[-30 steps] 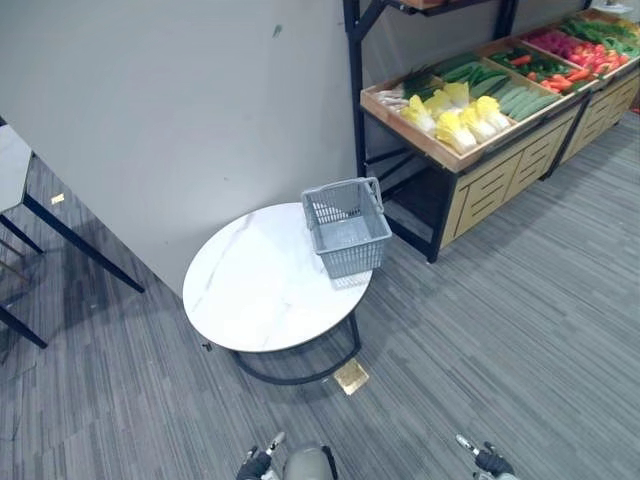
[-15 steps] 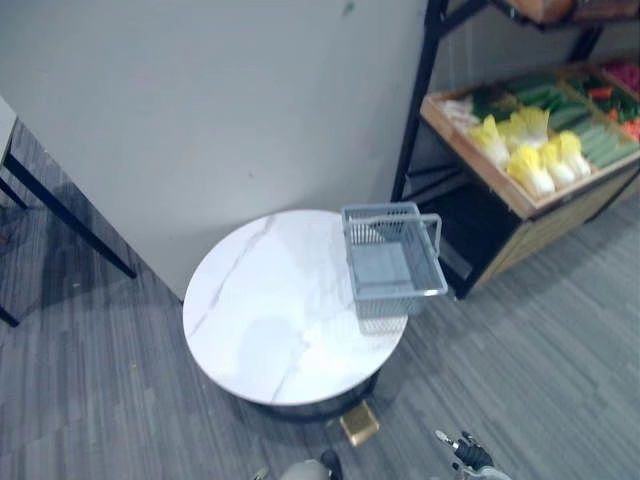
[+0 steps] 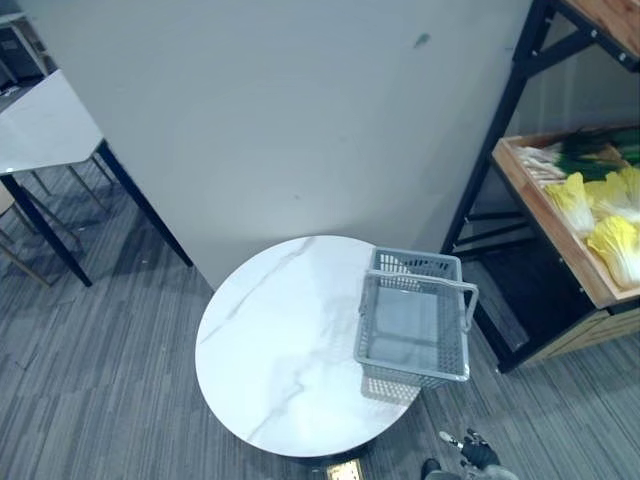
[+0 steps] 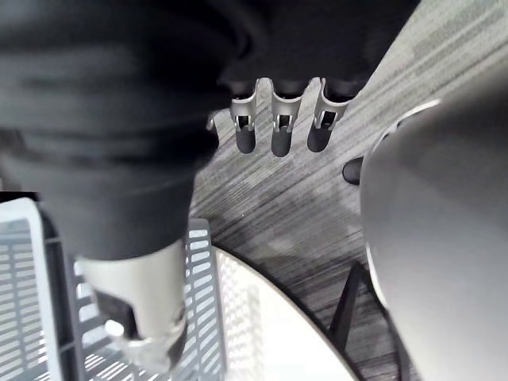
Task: Pick vegetable in the basket
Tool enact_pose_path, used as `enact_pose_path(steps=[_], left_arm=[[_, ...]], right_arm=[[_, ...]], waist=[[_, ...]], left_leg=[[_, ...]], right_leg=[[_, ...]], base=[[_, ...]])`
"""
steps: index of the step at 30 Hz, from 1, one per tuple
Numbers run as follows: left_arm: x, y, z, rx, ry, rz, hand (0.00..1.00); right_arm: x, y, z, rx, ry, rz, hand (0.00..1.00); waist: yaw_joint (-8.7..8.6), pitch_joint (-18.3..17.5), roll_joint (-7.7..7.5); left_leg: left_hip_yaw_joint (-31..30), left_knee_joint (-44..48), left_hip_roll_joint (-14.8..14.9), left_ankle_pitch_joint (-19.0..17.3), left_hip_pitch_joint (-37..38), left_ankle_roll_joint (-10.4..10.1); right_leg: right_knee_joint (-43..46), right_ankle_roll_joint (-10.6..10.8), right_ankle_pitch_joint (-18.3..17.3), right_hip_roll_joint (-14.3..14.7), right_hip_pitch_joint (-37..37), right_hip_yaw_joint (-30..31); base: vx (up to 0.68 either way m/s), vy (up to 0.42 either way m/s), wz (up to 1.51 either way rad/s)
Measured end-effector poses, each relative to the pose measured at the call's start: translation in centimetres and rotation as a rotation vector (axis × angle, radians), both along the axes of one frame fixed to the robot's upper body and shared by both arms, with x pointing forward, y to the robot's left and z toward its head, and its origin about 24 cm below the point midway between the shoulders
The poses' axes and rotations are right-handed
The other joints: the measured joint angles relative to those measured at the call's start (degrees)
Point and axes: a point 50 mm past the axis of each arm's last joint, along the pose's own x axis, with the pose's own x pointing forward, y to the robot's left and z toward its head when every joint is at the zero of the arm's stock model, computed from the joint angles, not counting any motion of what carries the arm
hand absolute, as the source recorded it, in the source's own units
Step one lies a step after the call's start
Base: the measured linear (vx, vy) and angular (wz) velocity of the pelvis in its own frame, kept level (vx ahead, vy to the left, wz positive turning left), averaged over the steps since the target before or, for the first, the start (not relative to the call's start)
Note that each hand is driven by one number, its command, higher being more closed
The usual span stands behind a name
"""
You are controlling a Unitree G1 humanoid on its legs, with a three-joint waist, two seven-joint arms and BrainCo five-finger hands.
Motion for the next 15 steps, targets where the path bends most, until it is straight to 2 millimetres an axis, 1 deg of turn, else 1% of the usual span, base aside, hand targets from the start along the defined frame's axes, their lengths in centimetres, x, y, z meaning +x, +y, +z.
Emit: enact_pose_path(steps=[1, 2, 4, 5, 7, 8, 9, 10, 11, 12, 13, 14, 15], left_arm=[[0.0, -0.1, 0.0, -0.004, -0.005, 0.004, 0.0], [0.0, -0.1, 0.0, -0.007, -0.014, -0.005, 0.0], [0.4, 0.0, 0.1, -0.004, -0.022, -0.044, 0.0], [0.7, -0.1, 0.1, -0.004, -0.026, -0.066, 0.0], [0.8, 0.0, 0.1, 0.0, -0.025, -0.089, 0.0], [0.7, 0.0, 0.1, -0.001, -0.023, -0.095, 0.0], [0.7, -0.2, 0.1, -0.004, -0.022, -0.099, 0.0], [0.8, -0.3, 0.1, -0.007, -0.024, -0.1, 0.0], [0.8, -0.3, 0.1, -0.008, -0.024, -0.1, 0.0], [0.8, 0.0, 0.1, 0.001, -0.024, -0.097, 0.0], [0.7, 0.2, 0.1, 0.004, -0.023, -0.095, 0.0], [0.6, 0.4, 0.1, 0.01, -0.018, -0.091, 0.0], [0.5, 0.5, 0.2, 0.012, -0.015, -0.094, 0.0]], right_arm=[[-0.3, -0.1, -0.1, -0.004, 0.008, 0.007, 0.0], [-0.2, -0.4, 0.0, -0.017, 0.009, 0.035, 0.0], [-0.1, -0.5, 0.1, -0.022, 0.005, 0.044, 0.0], [-0.3, -1.1, 0.1, -0.037, 0.014, 0.04, 0.0], [-0.3, -1.4, 0.2, -0.046, 0.014, 0.036, 0.0], [-0.4, -1.8, 0.2, -0.054, 0.014, 0.03, 0.0], [-0.4, -2.0, 0.3, -0.061, 0.014, 0.029, 0.0], [-0.4, -2.4, 0.4, -0.07, 0.015, 0.02, 0.0], [-0.5, -2.7, 0.4, -0.075, 0.016, 0.001, 0.0], [-0.9, -2.9, 0.3, -0.07, 0.021, -0.051, 0.0], [-1.1, -3.0, 0.3, -0.069, 0.023, -0.071, 0.0], [-1.8, -3.6, 0.2, -0.077, 0.041, -0.133, 0.0], [-2.2, -4.1, 0.2, -0.086, 0.047, -0.179, 0.0]], waist=[[0.11, -0.2, 0.36], [0.07, 0.07, -0.46], [-0.15, -0.23, 0.18], [-0.05, 0.19, -0.3], [0.0, 0.27, 0.1], [-0.09, 0.22, 0.81], [-0.14, 0.22, 1.16], [-0.34, 0.25, 1.67], [-0.64, 0.23, 2.03], [-0.52, 0.33, 1.65], [-0.54, 0.65, 1.24], [-0.61, 0.81, 0.6], [-0.54, 0.71, 0.43]], left_leg=[[0.03, 0.9, 0.85, 0.72, -0.8, -0.23], [0.22, 2.24, 1.26, 1.76, -2.46, -0.28], [1.18, 3.0, 1.31, 3.69, -4.51, 0.07], [3.18, 2.14, 1.22, 4.94, -4.77, 0.15], [5.08, 0.2, 0.77, 6.63, -4.57, 0.71], [5.37, -0.97, 0.68, 6.8, -4.52, 0.97], [5.45, -1.55, 0.68, 6.74, -4.6, 0.95], [5.87, -2.39, 0.65, 6.11, -5.1, 1.15], [6.6, -2.63, 0.71, 4.63, -5.77, 1.32], [6.78, -3.24, -0.36, 4.41, -6.48, 1.56], [6.95, -3.43, -0.77, 4.43, -6.38, 1.57], [7.0, -3.54, -1.44, 4.39, -6.3, 1.67], [7.13, -3.56, -1.71, 4.34, -6.27, 1.74]], right_leg=[[-1.47, -0.54, 0.38, 0.89, 0.97, -0.61], [-2.55, -1.07, 0.53, 1.31, 1.13, -1.62], [-3.73, -1.81, 0.7, 1.19, 0.77, -2.94], [-4.37, -1.86, 0.58, 1.13, 0.68, -3.32], [-4.68, -2.11, 0.29, 0.73, 0.13, -3.76], [-5.17, -1.9, 0.42, 0.78, -0.08, -3.76], [-5.74, -1.64, 0.6, 0.91, -0.08, -3.77], [-7.19, -0.97, 1.26, 1.14, -0.02, -3.86], [-8.55, -1.01, 2.43, 1.56, 0.19, -4.18], [-11.1, -0.68, 3.92, 1.06, 0.88, -3.9], [-11.12, -0.75, 4.45, 0.58, 0.88, -3.75], [-11.12, -0.6, 4.85, -0.11, 0.91, -3.49], [-11.12, -0.6, 4.85, -0.37, 0.89, -3.42]], base=[[0.07, -0.293, 0.23], [0.01, -0.213, 0.23], [-0.05, -0.139, 0.38], [-0.08, -0.098, 0.35], [-0.12, -0.049, 0.21], [-0.12, -0.02, 0.13], [-0.11, 0.006, 0.12], [-0.08, 0.042, 0.17], [-0.12, 0.069, 0.15], [-0.1, 0.075, 0.06], [-0.1, 0.071, 0.01], [-0.04, 0.055, 0.01], [-0.01, 0.057, 0.0]])
